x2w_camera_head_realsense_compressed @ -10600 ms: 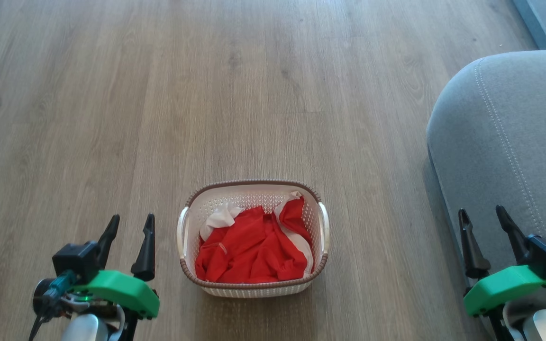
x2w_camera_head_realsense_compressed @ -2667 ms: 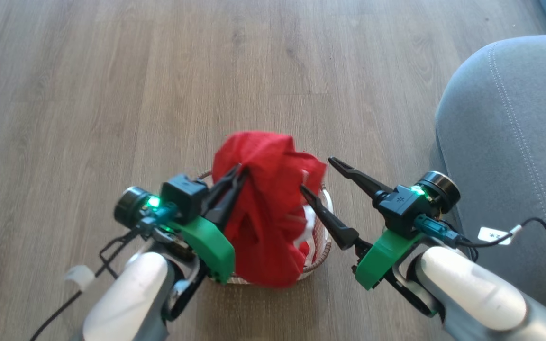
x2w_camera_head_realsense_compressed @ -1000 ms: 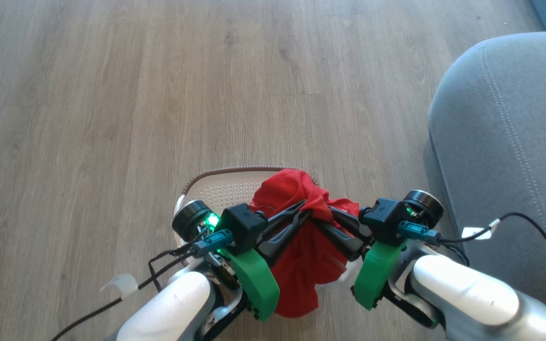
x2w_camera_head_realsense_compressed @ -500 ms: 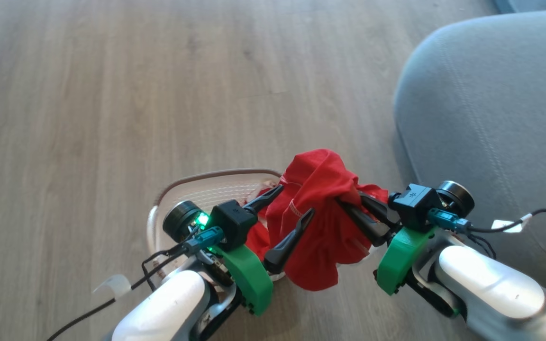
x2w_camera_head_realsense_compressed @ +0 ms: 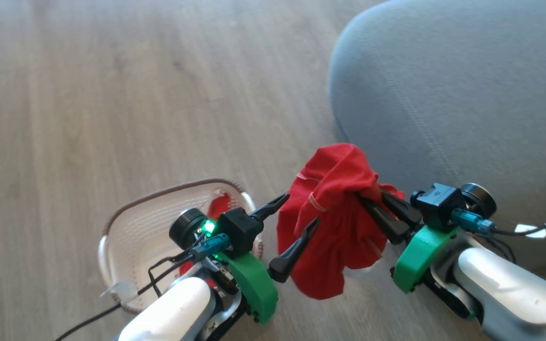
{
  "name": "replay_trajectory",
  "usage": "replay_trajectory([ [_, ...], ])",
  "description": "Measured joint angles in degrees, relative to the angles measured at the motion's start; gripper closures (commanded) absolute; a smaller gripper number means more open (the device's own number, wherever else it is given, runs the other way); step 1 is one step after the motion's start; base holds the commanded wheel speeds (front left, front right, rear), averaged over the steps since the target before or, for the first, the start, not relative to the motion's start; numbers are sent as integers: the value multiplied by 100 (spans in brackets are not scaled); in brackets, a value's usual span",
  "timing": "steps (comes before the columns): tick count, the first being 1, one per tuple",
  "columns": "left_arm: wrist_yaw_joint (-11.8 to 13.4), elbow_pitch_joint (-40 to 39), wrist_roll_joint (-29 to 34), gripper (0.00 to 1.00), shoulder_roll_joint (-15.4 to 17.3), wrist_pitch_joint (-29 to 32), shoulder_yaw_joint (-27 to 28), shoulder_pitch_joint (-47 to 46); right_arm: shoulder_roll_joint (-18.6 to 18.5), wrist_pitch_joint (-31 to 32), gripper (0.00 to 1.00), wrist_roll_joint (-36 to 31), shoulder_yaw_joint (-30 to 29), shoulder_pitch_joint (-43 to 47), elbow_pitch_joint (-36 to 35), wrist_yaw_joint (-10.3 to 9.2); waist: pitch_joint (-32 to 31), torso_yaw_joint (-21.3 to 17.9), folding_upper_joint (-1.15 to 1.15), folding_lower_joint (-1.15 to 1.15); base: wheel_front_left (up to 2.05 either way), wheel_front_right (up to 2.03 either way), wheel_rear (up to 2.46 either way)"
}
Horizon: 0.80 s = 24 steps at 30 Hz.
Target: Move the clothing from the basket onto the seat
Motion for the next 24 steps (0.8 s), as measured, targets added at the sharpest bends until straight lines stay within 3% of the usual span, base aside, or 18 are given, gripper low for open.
replay_trajectory([
  [9,16,2,0,0,-32,-7,-93,3,-178,-1,100,-20,-422,173,-107,0,-20,-460,0,0,0,0,0],
  [16,40,-9,0,0,-32,-34,-151,1,-172,-1,100,-47,-778,421,-215,0,124,-461,0,0,0,0,0],
  [24,57,-129,54,0,71,169,-152,-211,-9,-1,100,-223,-1626,466,-388,0,703,-403,0,0,0,0,0],
])
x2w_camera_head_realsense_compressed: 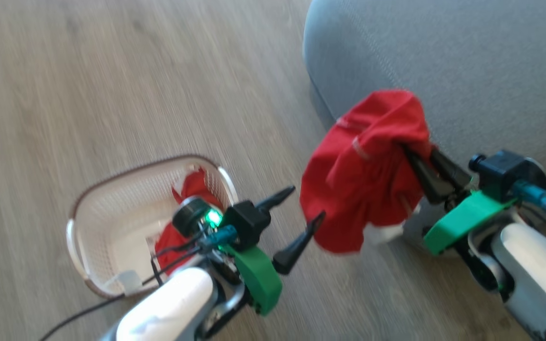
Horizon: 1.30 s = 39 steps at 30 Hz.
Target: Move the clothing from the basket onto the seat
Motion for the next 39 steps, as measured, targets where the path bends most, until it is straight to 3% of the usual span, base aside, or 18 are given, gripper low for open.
replay_trajectory([
  [10,8,-252,250,0,322,396,157,-762,655,1,100,-260,-1143,-236,-151,0,1223,26,0,1,0,0,0],
  [15,54,-337,343,0,470,547,253,-1089,781,0,100,-269,-1593,-1036,-60,0,1836,12,0,2,0,0,0],
  [18,123,-369,366,0,522,573,409,-1323,761,0,100,25,-2025,-1791,336,0,2282,12,0,1,0,0,0],
  [28,411,-426,361,0,659,495,725,-1380,53,86,100,823,-2961,-3847,1818,0,2970,152,0,1,0,0,0],
  [39,497,-667,359,0,815,442,754,-1335,-909,508,100,665,-4156,-5618,3356,0,3384,445,0,0,0,0,0],
])
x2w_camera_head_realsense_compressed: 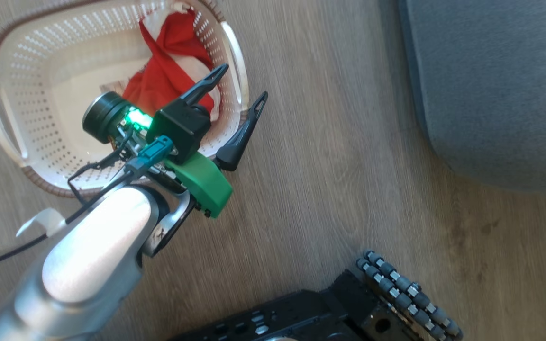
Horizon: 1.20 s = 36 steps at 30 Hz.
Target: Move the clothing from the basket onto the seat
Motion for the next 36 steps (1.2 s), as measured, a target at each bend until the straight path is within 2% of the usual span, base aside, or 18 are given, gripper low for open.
replay_trajectory([
  [2,24,-109,0,0,19,12,18,-14,-78,1,100,-158,-234,-112,300,0,116,8,0,0,0,0,0],
  [5,86,-255,2,0,45,101,18,-19,-1,-78,100,-325,-480,-107,867,0,309,0,0,1,0,0,0],
  [11,307,-587,10,0,221,263,105,-3,523,-403,100,-635,-856,297,1880,0,730,-42,0,1,0,0,0],
  [14,383,-681,10,0,382,314,154,106,862,-461,100,-751,-912,459,2157,0,860,-85,0,2,0,0,0],
  [15,413,-719,10,0,422,314,163,180,953,-460,95,-792,-923,462,2201,0,870,-106,0,2,0,0,0],
  [16,428,-768,10,0,468,326,169,249,994,-461,77,-835,-937,460,2208,0,870,-123,0,1,0,0,0],
  [18,471,-837,10,0,533,364,185,353,1020,-477,53,-918,-971,453,2207,0,849,-158,0,0,0,0,0],
  [19,477,-868,10,0,552,365,193,361,1025,-488,16,-950,-993,453,2202,0,834,-176,0,0,0,0,0],
  [20,498,-890,10,0,559,366,211,352,1042,-510,0,-989,-1007,456,2195,0,811,-193,0,0,0,0,0],
  [24,511,-905,2,0,549,354,276,337,1158,-511,0,-1227,-940,539,2058,0,633,-246,0,0,0,0,0],
  [27,502,-788,-65,0,494,240,272,336,1169,-510,0,-1343,-675,946,1818,0,383,-287,0,0,0,0,0],
  [36,410,-114,-405,0,287,-344,327,473,1202,-510,0,-1454,67,2567,26,0,-504,-314,0,0,0,0,0],
])
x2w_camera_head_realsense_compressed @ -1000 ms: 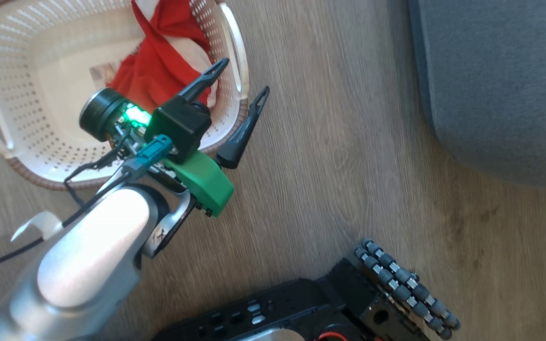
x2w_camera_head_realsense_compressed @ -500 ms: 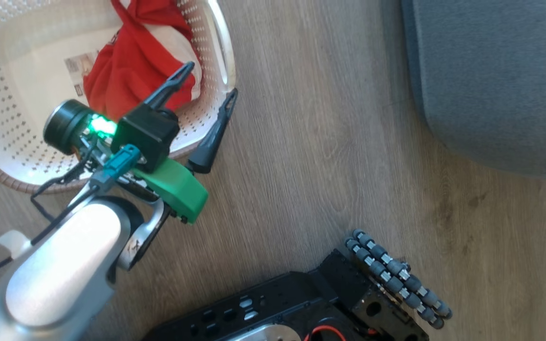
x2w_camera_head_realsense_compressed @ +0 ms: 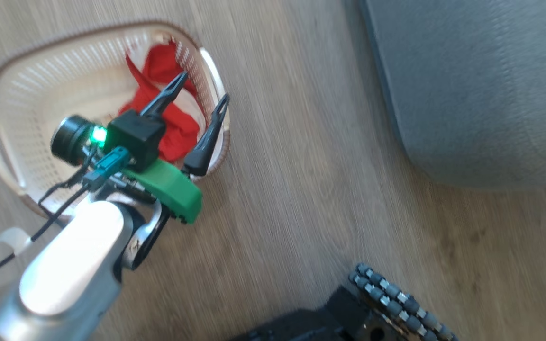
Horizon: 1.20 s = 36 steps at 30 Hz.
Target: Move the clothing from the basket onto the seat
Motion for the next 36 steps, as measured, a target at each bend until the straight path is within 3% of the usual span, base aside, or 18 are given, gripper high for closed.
replay_trajectory([
  [9,3,778,-466,0,-192,-743,252,587,34,0,0,-344,327,1736,-1706,0,-1127,248,0,0,0,0,0],
  [17,12,1414,-843,0,-199,-1160,701,1130,635,1,0,-795,460,3151,-2668,0,-1979,761,0,0,0,0,0],
  [27,-91,1839,-920,0,-309,-1278,1157,1508,1291,4,0,-1306,604,4142,-3139,0,-2772,1311,0,-1,0,0,0],
  [36,-331,2074,-635,0,-617,-1294,1717,2084,1779,3,0,-1689,516,5008,-2986,0,-3355,1673,0,0,0,0,0],
])
